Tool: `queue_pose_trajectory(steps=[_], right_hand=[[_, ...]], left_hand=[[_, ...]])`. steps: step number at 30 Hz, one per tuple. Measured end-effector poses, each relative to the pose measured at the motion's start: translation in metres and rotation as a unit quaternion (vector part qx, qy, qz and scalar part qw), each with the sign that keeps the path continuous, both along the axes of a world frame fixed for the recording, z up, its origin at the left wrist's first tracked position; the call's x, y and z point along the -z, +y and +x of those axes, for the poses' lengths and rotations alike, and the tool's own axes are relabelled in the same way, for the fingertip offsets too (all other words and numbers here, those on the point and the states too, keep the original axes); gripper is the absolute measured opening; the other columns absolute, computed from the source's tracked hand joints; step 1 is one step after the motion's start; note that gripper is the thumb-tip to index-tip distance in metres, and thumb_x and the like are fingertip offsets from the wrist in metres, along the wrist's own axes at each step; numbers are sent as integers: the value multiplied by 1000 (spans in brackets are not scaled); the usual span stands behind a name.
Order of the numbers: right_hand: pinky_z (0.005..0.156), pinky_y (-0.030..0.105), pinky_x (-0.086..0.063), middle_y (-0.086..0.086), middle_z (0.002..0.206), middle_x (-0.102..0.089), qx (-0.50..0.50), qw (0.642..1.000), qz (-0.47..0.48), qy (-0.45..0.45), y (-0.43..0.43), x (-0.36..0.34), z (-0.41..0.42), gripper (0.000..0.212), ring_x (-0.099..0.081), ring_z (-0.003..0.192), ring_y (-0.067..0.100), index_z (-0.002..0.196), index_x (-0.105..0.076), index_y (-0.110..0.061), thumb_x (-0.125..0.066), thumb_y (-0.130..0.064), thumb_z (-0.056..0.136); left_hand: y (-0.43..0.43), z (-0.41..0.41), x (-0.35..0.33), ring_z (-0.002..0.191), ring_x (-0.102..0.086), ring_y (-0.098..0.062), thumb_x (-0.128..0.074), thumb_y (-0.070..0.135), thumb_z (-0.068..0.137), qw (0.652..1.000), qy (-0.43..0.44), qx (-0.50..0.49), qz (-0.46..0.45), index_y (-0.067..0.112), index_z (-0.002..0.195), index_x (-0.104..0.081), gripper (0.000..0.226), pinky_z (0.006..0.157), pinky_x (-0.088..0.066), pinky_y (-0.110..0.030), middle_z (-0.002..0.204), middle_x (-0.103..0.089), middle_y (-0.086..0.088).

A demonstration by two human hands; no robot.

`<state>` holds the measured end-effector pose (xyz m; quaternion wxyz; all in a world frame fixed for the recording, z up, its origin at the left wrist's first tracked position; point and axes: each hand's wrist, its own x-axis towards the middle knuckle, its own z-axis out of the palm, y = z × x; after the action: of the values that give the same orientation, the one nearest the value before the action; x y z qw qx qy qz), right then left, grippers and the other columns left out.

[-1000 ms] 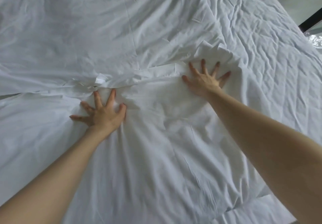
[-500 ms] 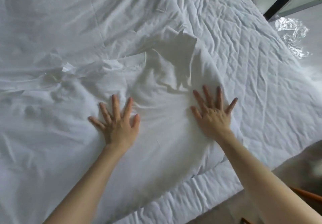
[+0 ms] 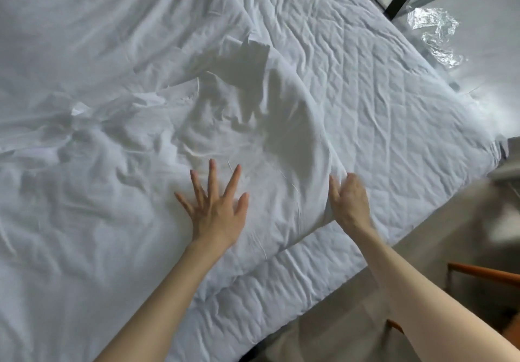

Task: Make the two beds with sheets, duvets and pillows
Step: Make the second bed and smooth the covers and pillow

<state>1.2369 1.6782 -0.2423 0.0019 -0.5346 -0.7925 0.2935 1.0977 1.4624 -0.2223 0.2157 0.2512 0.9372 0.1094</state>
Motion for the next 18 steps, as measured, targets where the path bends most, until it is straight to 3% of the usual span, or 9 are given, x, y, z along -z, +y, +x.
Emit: queue_pose_trajectory(steps=[3,5,7,9,11,13,16,18], right_hand=[[62,40,-35,4,65,-47,-79,996,38,13,3,-21,-16,36,-51,69,37,85,-32,-11,-46,-44,95],[51,38,-29,1,52,-38,-142,983,87,81,10,-49,-17,38,-42,53,30,76,-30,-14,-50,-39,96],[48,35,-25,-2,48,-31,-119,976,71,170,23,-66,-6,45,-32,46,20,67,-26,-19,-54,-36,97],[50,34,-25,-5,51,-27,-28,978,1,205,36,-50,14,48,-28,47,12,62,-25,-21,-56,-36,95],[54,36,-27,-6,52,-32,61,982,-62,167,39,-17,35,46,-33,50,10,60,-31,-19,-54,-44,91],[56,38,-29,-2,55,-42,102,985,-103,95,38,13,43,45,-45,58,19,61,-37,-14,-47,-47,91],[65,40,-39,5,73,-58,31,999,-15,14,35,26,42,40,-51,82,27,68,-49,-9,-39,-31,101],[79,45,-44,8,100,-61,5,997,79,11,29,20,43,24,-49,96,28,93,-63,-8,-45,-22,100]], left_hand=[[24,23,3,145,25,-33,-11,66,87,1000,3,24,5,55,147,-2,62,106,16,-68,161,18,6],[36,25,2,147,17,-35,-3,67,82,1000,7,4,13,57,146,-1,65,105,12,-71,163,10,8],[42,18,6,148,12,-34,1,67,81,999,-3,-33,4,60,140,11,61,106,8,-73,162,10,13],[39,10,12,148,11,-36,-8,67,86,999,5,-48,-15,60,142,9,59,104,6,-75,162,9,15],[29,7,24,147,14,-35,-23,66,93,998,11,-20,-58,58,146,-1,58,103,6,-76,161,10,18],[21,9,32,146,19,-34,-28,63,94,994,17,13,-110,56,147,0,60,104,5,-77,159,16,20],[28,13,25,146,11,-41,-29,60,96,997,19,-2,-71,49,151,-12,58,105,0,-77,163,9,7],[42,24,11,147,2,-43,-28,64,90,999,48,18,10,38,152,-23,68,107,-2,-75,163,-3,-9]])
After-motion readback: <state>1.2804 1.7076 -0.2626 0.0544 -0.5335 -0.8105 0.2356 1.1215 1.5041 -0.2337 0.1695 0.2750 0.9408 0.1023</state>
